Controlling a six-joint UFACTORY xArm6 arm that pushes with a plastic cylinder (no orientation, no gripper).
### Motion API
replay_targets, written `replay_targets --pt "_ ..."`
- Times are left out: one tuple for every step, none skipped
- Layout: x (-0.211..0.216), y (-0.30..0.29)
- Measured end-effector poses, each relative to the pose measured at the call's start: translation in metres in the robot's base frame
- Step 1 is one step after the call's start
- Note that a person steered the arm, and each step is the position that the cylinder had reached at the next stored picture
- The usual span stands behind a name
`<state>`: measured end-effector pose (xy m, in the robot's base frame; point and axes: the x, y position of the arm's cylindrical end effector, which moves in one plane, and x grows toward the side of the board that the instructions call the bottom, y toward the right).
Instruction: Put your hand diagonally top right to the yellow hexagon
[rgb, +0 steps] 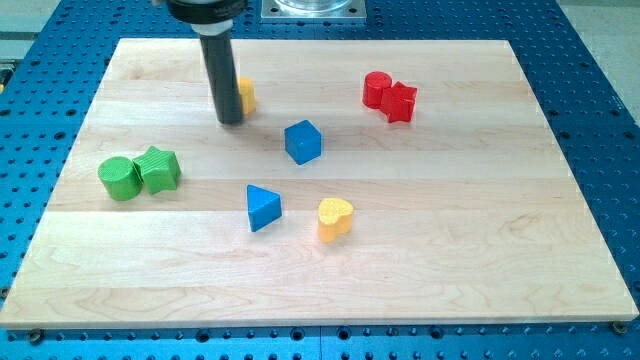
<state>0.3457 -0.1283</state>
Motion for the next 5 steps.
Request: replay_targets --pt "-0.018 -0.040" --pt "-0.029 -0.048" --pt "-0.053 -0.027" --pt "-0.064 0.028" --pt "-0.036 0.071"
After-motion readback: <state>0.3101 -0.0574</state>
